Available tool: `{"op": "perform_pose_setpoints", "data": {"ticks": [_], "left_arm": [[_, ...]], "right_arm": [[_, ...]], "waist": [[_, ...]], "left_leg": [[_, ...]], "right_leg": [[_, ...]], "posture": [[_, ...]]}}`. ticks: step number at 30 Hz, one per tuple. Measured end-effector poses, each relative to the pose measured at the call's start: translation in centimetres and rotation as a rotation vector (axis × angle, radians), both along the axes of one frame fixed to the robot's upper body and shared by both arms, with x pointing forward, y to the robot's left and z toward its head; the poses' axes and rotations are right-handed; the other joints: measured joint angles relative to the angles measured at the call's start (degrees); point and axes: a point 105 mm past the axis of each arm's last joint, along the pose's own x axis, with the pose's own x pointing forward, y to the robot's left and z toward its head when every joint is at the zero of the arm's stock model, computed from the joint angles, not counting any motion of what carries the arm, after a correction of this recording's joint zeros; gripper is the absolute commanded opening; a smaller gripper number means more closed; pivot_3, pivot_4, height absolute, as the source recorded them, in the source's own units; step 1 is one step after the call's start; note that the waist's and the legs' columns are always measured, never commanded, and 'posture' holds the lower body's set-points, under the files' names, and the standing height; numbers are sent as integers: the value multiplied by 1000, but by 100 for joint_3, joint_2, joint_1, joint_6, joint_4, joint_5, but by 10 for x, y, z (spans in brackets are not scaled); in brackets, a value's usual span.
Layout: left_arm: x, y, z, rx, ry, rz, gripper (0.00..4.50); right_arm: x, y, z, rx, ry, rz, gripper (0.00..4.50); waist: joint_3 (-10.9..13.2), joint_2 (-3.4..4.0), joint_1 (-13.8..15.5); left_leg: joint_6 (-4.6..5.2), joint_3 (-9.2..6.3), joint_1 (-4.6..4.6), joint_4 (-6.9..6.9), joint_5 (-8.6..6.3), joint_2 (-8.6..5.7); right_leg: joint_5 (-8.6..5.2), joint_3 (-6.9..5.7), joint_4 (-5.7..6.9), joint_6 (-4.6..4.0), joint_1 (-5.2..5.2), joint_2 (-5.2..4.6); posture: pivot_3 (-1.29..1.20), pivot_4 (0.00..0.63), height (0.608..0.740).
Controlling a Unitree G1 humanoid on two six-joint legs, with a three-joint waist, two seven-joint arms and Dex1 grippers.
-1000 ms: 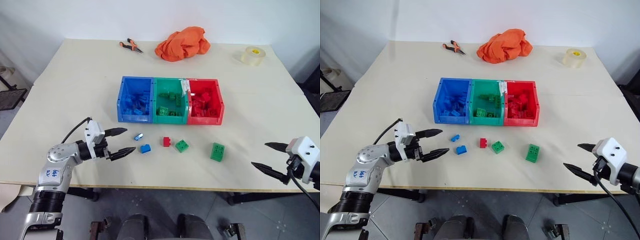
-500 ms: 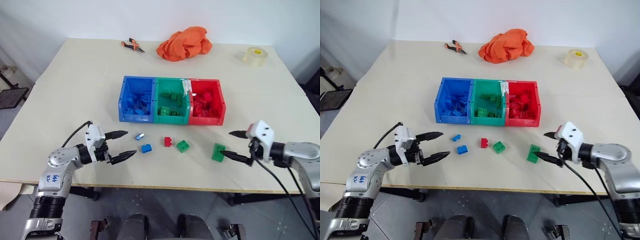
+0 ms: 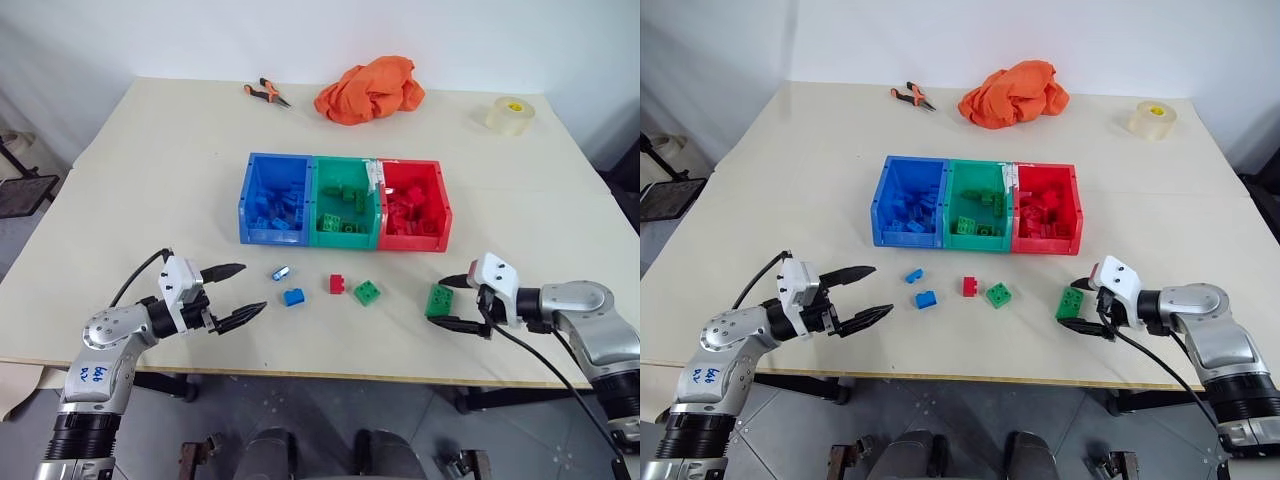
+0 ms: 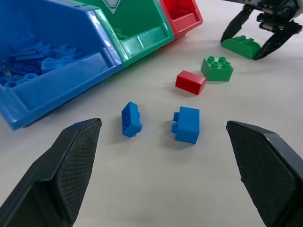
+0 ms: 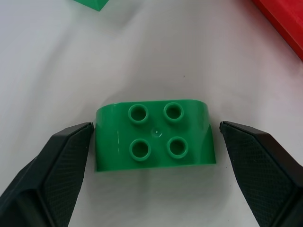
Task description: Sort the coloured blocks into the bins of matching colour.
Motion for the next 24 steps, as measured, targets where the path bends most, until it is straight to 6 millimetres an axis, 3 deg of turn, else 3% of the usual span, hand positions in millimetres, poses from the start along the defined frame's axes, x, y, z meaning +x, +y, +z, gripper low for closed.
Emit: {"op": "perform_pose_setpoints", "data": {"ticks": [4, 12, 15, 20, 22, 24], "left_arm": [[2, -2, 2, -5, -6, 0, 4500], [4, -4, 6, -7, -19, -7, 4500], [5, -2, 6, -8, -21, 2, 4500], [7, -2, 5, -19, -14, 27, 4500], [7, -2, 5, -27, -13, 35, 4500], [8, -1, 4, -30, -8, 47, 4500]], "right_arm": [[0, 3, -2, 13, -6, 11, 3350], [5, 9, 5, 61, -44, -58, 3343], [17, 27, 34, 149, -139, -96, 3343], [50, 76, 104, 335, -346, -114, 3343], [60, 98, 120, 419, -394, -105, 3343], [74, 116, 122, 455, -381, -115, 3343]], "waist": [[0, 0, -7], [3, 5, -35], [7, 12, -67], [6, 14, -141], [6, 14, -150], [6, 14, -158]], "left_leg": [[-1, -7, 1, 3, 0, 1], [-2, -7, -3, 4, -1, 2], [-3, -5, -4, 4, 0, 4], [-11, -10, -5, 0, -2, 10], [-10, -9, -8, -1, -2, 4], [-10, -8, -8, 0, -2, 0]], "right_leg": [[0, -8, -1, 0, 6, 1], [0, -10, -1, 0, 2, 1], [0, -6, 0, -1, -3, 1], [-1, -10, 13, -3, -12, 3], [-1, -11, 21, -2, -19, 4], [-1, -11, 37, -2, -25, 2]], "posture": [[0, 150, 740], [0, 150, 740], [0, 150, 740], [0, 150, 740], [0, 150, 740], [0, 150, 740]]}}
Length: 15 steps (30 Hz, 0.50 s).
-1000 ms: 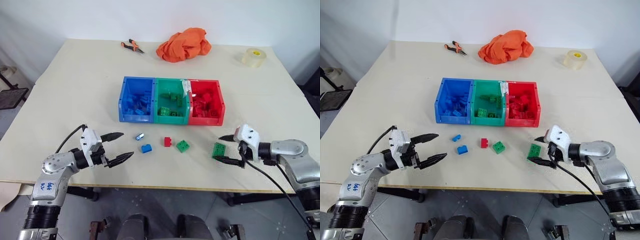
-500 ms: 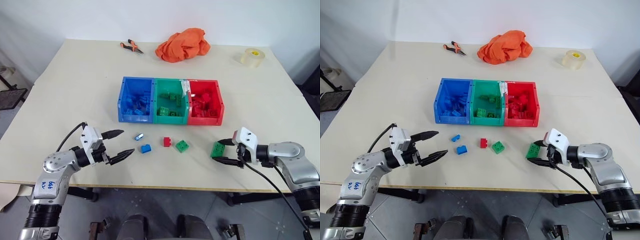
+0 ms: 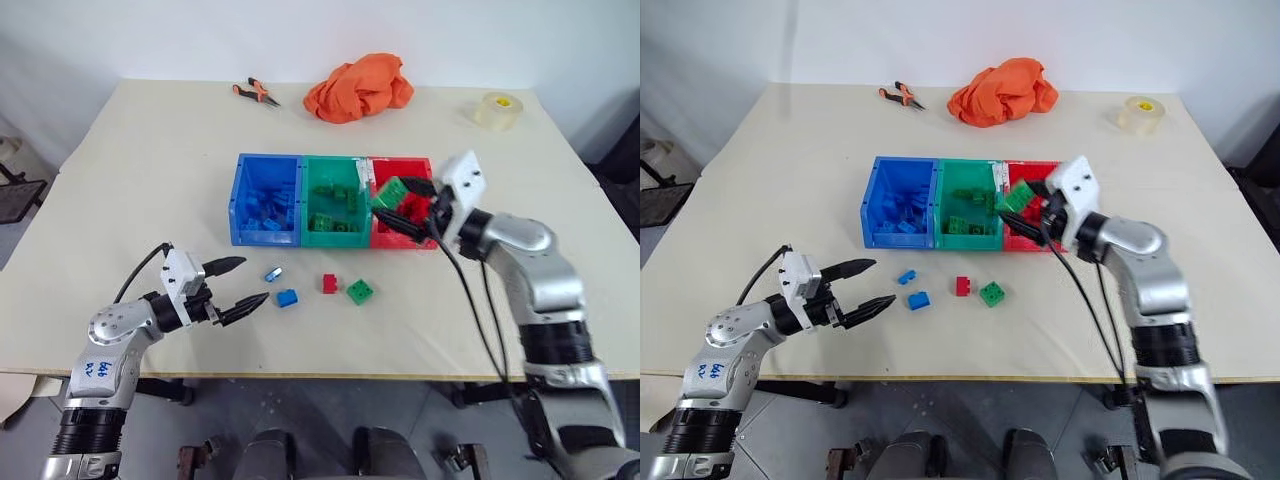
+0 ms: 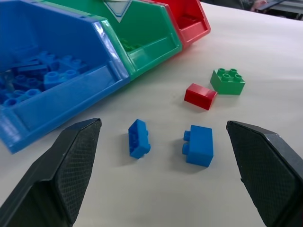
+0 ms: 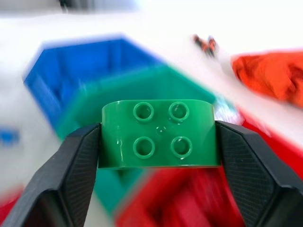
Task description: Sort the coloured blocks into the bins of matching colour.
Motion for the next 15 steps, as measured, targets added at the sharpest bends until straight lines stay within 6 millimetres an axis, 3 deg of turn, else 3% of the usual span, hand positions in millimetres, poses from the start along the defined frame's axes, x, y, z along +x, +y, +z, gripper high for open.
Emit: {"op": "perform_pose_setpoints", "data": {"ticks": [3, 6, 10, 15], "left_arm": [[1, 0, 0, -6, 1, 11, 4500], [1, 0, 0, -11, 1, 24, 4500], [1, -1, 1, -14, -7, 29, 4500], [0, -3, 4, -14, -20, 25, 4500]], "right_arm": [[15, 25, -3, 10, 23, 5, 3343], [36, 42, -10, -2, 24, -27, 4326], [43, 43, -13, -26, -21, -40, 4460], [34, 39, -8, -32, -60, 9, 4460]], "waist": [[-1, -1, 20], [-1, -2, -9], [-1, -2, -11], [-1, -2, -51]], "left_leg": [[1, -13, -6, 2, 0, -8], [1, -7, -9, 2, 0, -11], [1, -12, -9, 2, 0, -11], [1, -12, -8, 0, 0, -6]], "right_leg": [[0, 1, 53, 0, -25, -6], [0, 4, 68, 0, -37, -7], [0, 4, 70, 0, -37, -6], [0, 4, 70, 0, -37, -4]], "posture": [[0, 150, 740], [0, 150, 740], [0, 150, 740], [0, 150, 740]]}}
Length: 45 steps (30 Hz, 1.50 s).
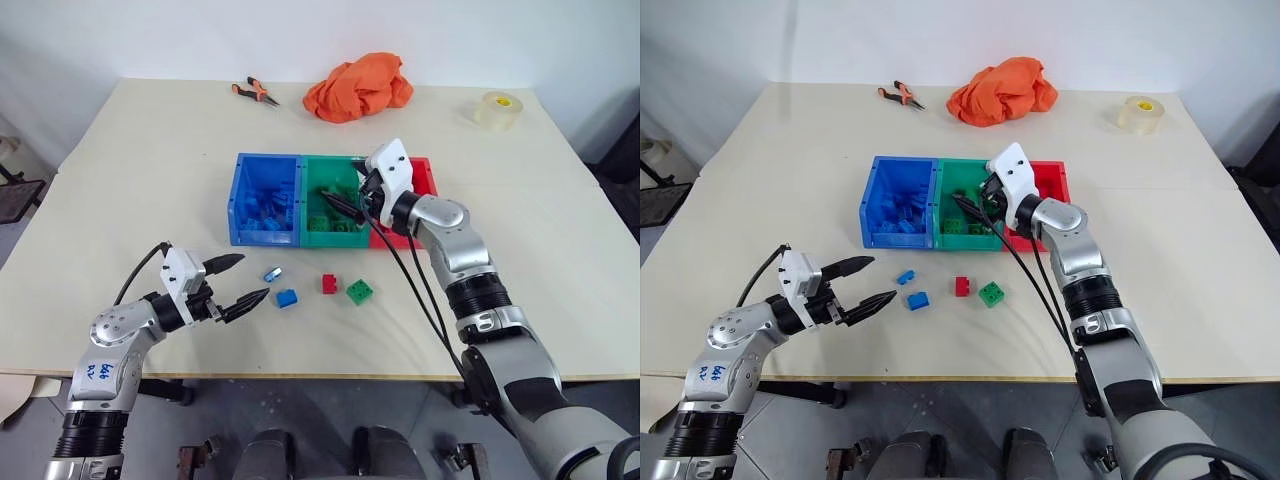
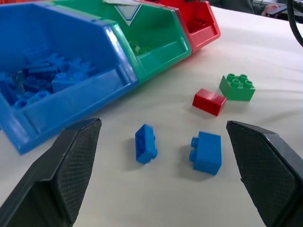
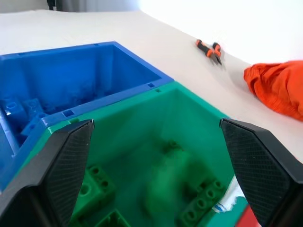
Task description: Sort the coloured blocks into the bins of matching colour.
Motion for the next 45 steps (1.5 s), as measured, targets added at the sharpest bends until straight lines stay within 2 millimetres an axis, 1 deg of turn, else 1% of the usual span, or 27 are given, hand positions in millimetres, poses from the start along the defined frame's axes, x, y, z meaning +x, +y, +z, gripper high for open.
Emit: {"op": "perform_pose_setpoints", "data": {"ticks": [3, 6, 7, 8, 10, 11, 13, 15, 17, 19, 21, 26, 28, 31, 34, 36, 38, 41, 45], "left_arm": [[-2, 0, 0, -4, 4, -9, 4500], [-5, 1, -3, -2, 18, -28, 4500], [-6, 2, -4, 3, 23, -38, 4500], [-5, 5, -5, 12, 32, -45, 4500], [-4, 27, -11, 36, 68, 1, 4500], [-3, 32, -11, 43, 73, 14, 4500], [-1, 38, -10, 50, 60, 25, 4500], [1, 41, -8, 52, 50, 32, 4500], [3, 42, -5, 53, 36, 32, 4500], [4, 43, -5, 52, 35, 37, 4500], [4, 44, -7, 51, 40, 40, 4500], [3, 41, -7, 51, 38, 35, 4500], [0, 35, -5, 57, 26, 11, 4500], [-7, 31, -8, 66, 38, -8, 4500], [-13, 30, -14, 70, 62, -10, 4500], [-13, 31, -14, 72, 60, -5, 4500], [-14, 33, -11, 75, 49, 7, 4500], [-16, 33, -8, 81, 34, 15, 4500], [-17, 34, -10, 81, 44, 27, 4500]], "right_arm": [[-16, -13, 0, -16, -14, 51, 4460], [-43, -35, -14, -83, 30, 114, 4460], [-54, -44, -21, -107, 56, 132, 4460], [-72, -63, -34, -153, 94, 150, 4460], [-94, -95, -59, -211, 194, 130, 4460], [-101, -106, -67, -228, 229, 113, 4460], [-115, -129, -76, -263, 277, 67, 4460], [-124, -146, -79, -297, 302, 25, 4460], [-131, -155, -81, -321, 318, 3, 4460], [-134, -153, -82, -326, 324, 9, 4460], [-131, -143, -81, -319, 321, 18, 4460], [-114, -102, -82, -284, 298, 84, 4460], [-106, -80, -87, -277, 302, 135, 4460], [-99, -58, -94, -286, 319, 192, 4460], [-92, -44, -104, -313, 343, 232, 4460], [-90, -37, -110, -326, 364, 254, 4460], [-88, -31, -112, -338, 359, 276, 4460], [-84, -31, -112, -362, 339, 286, 3867], [-86, -30, -112, -367, 335, 297, 2541]], "waist": [[0, 0, 5], [0, 0, 41], [0, -1, 66], [-1, -1, 123], [0, -2, 117], [1, -1, 113], [1, 1, 95], [1, 0, 69], [1, 0, 59], [1, 0, 50], [0, -1, 56], [0, -2, 71], [0, -2, 74], [0, -2, 69], [0, -2, 70], [0, -2, 70], [0, -2, 60], [-1, -2, 55], [-1, -2, 62]], "left_leg": [[0, -1, 0, 0, 0, -1], [1, 2, -2, -2, -1, -1], [1, 3, -4, -3, -1, -2], [3, -9, -4, -4, -2, -2], [5, 6, -2, -6, -5, -3], [6, 21, -1, -6, -5, -2], [8, 32, 3, -8, -4, 4], [6, 37, 12, -13, -4, 12], [4, 43, 15, -16, -4, 18], [3, 47, 16, -18, -3, 19], [3, 46, 15, -14, -3, 18], [3, 42, 10, -10, -3, 15], [4, 37, 8, -9, -4, 12], [4, 33, 9, -10, -4, 10], [4, 31, 7, -9, -4, 10], [4, 30, 6, -8, -4, 10], [4, 30, 8, -8, -4, 10], [4, 29, 10, -10, -4, 11], [4, 28, 10, -9, -4, 11]], "right_leg": [[0, 1, -2, 0, 1, -1], [0, 1, -8, 0, 1, -3], [0, 1, -17, 0, 3, -3], [0, -4, -26, 0, 12, -4], [0, -8, -53, 0, 21, -4], [0, -7, -68, 0, 24, -5], [0, -7, -89, 0, 33, -5], [0, -7, -93, 0, 36, -3], [0, -6, -95, 0, 35, -4], [0, -5, -95, 0, 34, -3], [0, -5, -94, 0, 32, -4], [0, -6, -92, 0, 31, -6], [0, -8, -90, 0, 31, -6], [0, -9, -85, 0, 31, -6], [0, -11, -86, 0, 30, -6], [0, -13, -85, 0, 30, -6], [0, -13, -82, 0, 29, -6], [0, -13, -81, 0, 30, -6], [0, -13, -79, 0, 30, -7]], "posture": [[0, 150, 740], [0, 150, 740], [0, 150, 740], [0, 150, 740], [0, 150, 740], [0, 150, 740], [0, 150, 740], [0, 150, 740], [0, 150, 740], [0, 150, 740], [0, 150, 740], [0, 150, 740], [0, 150, 740], [0, 150, 740], [0, 150, 740], [0, 150, 740], [0, 150, 740], [0, 150, 740], [0, 150, 740]]}}
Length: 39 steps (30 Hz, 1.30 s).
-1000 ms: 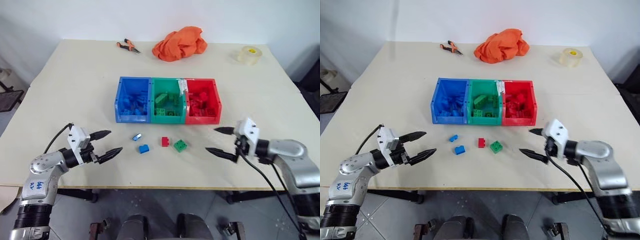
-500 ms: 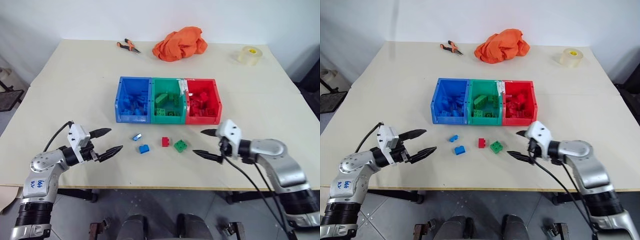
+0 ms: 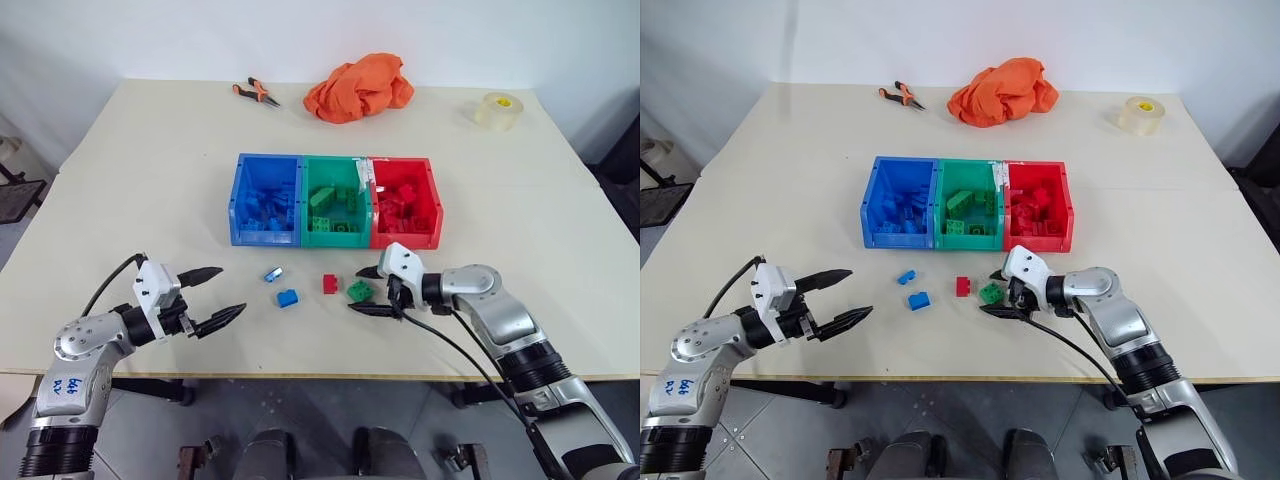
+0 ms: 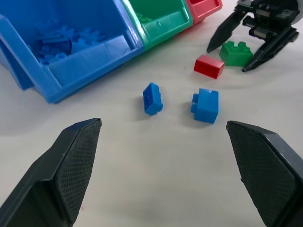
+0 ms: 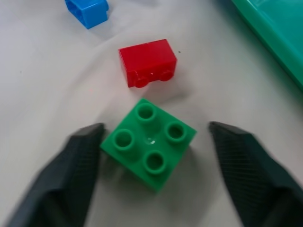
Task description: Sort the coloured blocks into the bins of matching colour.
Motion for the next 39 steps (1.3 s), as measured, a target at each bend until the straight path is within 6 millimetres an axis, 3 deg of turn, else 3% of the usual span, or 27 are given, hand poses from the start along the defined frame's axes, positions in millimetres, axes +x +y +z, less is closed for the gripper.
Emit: {"op": "perform_pose_setpoints", "data": {"ticks": [2, 6, 11, 15, 18, 19, 23, 26, 32, 35, 37, 39], "left_arm": [[0, -1, 1, 1, -4, 0, 4500], [2, -3, 5, -4, -17, 1, 4500], [9, -8, 12, -13, -44, -13, 4500], [15, -14, 11, -44, -42, -16, 4500], [16, -20, 8, -59, -39, -19, 4500], [16, -20, 8, -65, -39, -14, 4500], [16, -23, 8, -86, -48, 8, 4500], [13, -26, 9, -86, -61, 9, 4500], [11, -26, 7, -89, -57, 28, 4500], [12, -29, 9, -96, -66, 21, 4500], [15, -32, 11, -95, -70, 0, 4500], [23, -24, 10, -68, -63, 10, 4500]], "right_arm": [[-1, 0, 1, 3, -3, 0, 2048], [1, -4, 13, 39, -45, -38, 2048], [12, -2, 54, 126, -146, -92, 2048], [34, 16, 93, 239, -225, -134, 2048], [53, 26, 108, 288, -248, -163, 2048], [60, 28, 110, 290, -251, -174, 2048], [86, 37, 107, 254, -239, -213, 3418], [94, 37, 98, 218, -231, -232, 4464], [95, 37, 98, 218, -299, -208, 4464], [83, 33, 100, 233, -328, -152, 4464], [65, 18, 95, 219, -347, -112, 4464], [41, -10, 77, 160, -322, -90, 4464]], "waist": [[0, 0, 3], [1, 1, 1], [1, 1, -7], [1, 1, -52], [0, 0, -100], [0, 0, -105], [0, -1, -149], [0, -1, -150], [0, 0, -150], [0, 0, -131], [0, 0, -70], [-1, -2, 22]], "left_leg": [[0, -1, -1, 0, 0, -1], [0, 0, -4, 0, 0, -1], [0, 3, -3, -1, 0, -1], [-2, 13, -4, -2, 1, -1], [-2, 9, -4, -2, 1, -3], [-2, 5, -4, 0, 1, -5], [-2, 2, -4, -1, 1, -5], [-3, -4, -4, -4, 1, -4], [-3, -4, -5, -2, 1, -4], [-3, -16, -7, -1, 1, -5], [-3, -38, -13, 2, 1, -9], [-3, -42, -14, 5, 0, -12]], "right_leg": [[0, 0, 0, 0, 0, -2], [0, 1, -1, 0, -3, -1], [0, 1, 13, 0, -12, 0], [0, 1, 47, 0, -34, 0], [0, 1, 64, 0, -39, -1], [0, 1, 68, 0, -38, -1], [0, 1, 71, 0, -39, -1], [0, 0, 75, 0, -39, 0], [0, 2, 72, 0, -38, -1], [0, 4, 73, 0, -34, -2], [0, 6, 69, 0, -27, -4], [0, 3, 61, 0, -22, -2]], "posture": [[0, 150, 740], [0, 150, 740], [0, 150, 740], [0, 150, 740], [0, 150, 740], [0, 150, 740], [0, 150, 740], [0, 150, 740], [0, 150, 740], [0, 150, 740], [0, 150, 740], [0, 150, 740]]}}
